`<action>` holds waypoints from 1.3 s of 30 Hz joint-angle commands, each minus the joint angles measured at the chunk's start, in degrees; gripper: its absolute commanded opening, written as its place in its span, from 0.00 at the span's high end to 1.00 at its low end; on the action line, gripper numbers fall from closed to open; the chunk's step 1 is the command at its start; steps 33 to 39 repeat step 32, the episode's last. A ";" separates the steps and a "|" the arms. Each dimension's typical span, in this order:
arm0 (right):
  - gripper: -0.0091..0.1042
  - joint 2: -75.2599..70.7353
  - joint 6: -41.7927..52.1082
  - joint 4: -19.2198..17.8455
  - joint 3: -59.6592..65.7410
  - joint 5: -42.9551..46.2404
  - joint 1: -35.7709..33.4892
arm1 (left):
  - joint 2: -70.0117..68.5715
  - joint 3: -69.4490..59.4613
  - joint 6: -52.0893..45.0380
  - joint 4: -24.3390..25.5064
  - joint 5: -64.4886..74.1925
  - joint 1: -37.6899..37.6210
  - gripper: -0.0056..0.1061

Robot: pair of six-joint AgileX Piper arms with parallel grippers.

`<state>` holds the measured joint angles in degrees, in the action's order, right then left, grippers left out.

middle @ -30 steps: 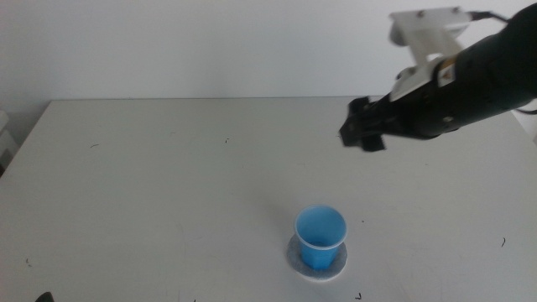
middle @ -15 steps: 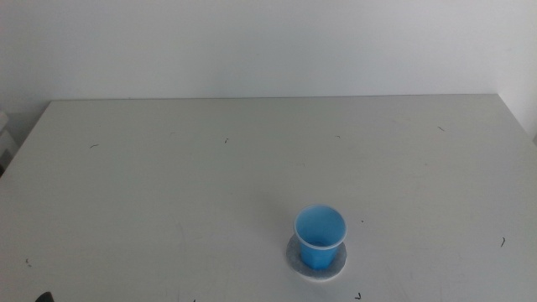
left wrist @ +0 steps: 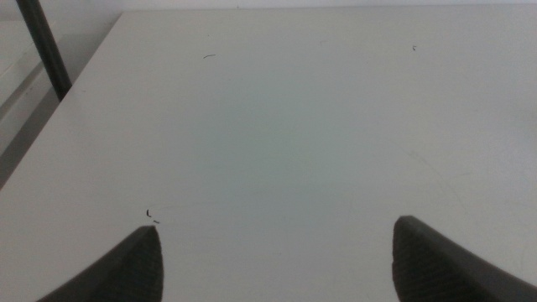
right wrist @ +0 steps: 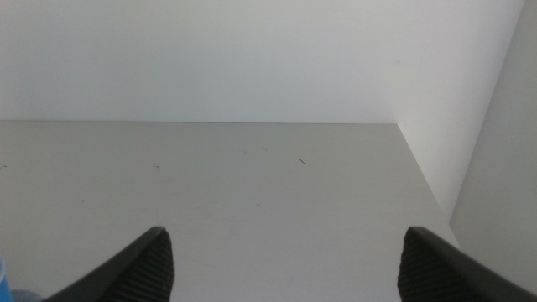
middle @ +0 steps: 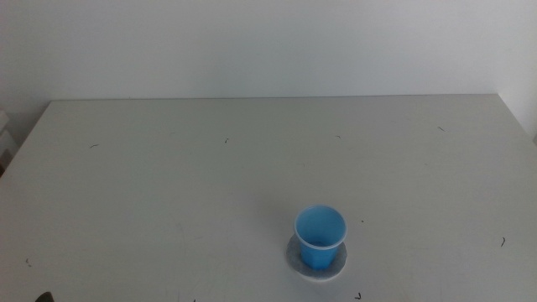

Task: Place an empty cup on a cup mat.

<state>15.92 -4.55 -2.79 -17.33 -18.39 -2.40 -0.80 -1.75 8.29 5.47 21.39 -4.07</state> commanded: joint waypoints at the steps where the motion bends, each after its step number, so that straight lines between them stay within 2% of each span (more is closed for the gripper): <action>1: 0.26 -2.00 0.85 -0.93 1.03 5.02 0.35 | -0.73 0.34 0.21 0.07 -3.89 0.06 0.01; 16: 0.26 -15.75 0.85 -2.23 18.69 11.94 0.35 | -0.73 0.34 0.21 0.07 -3.89 0.06 0.01; 21: 0.26 -17.98 0.85 -2.19 18.57 12.03 0.35 | -0.73 0.34 0.21 0.07 -3.89 0.06 0.01; 26: 0.26 -18.04 0.85 -0.26 18.57 11.99 0.35 | -0.73 0.34 0.21 0.07 -3.89 0.06 0.01; 39: 0.26 -18.04 0.85 -0.26 18.57 11.99 0.35 | -0.73 0.34 0.21 0.07 -3.89 0.06 0.01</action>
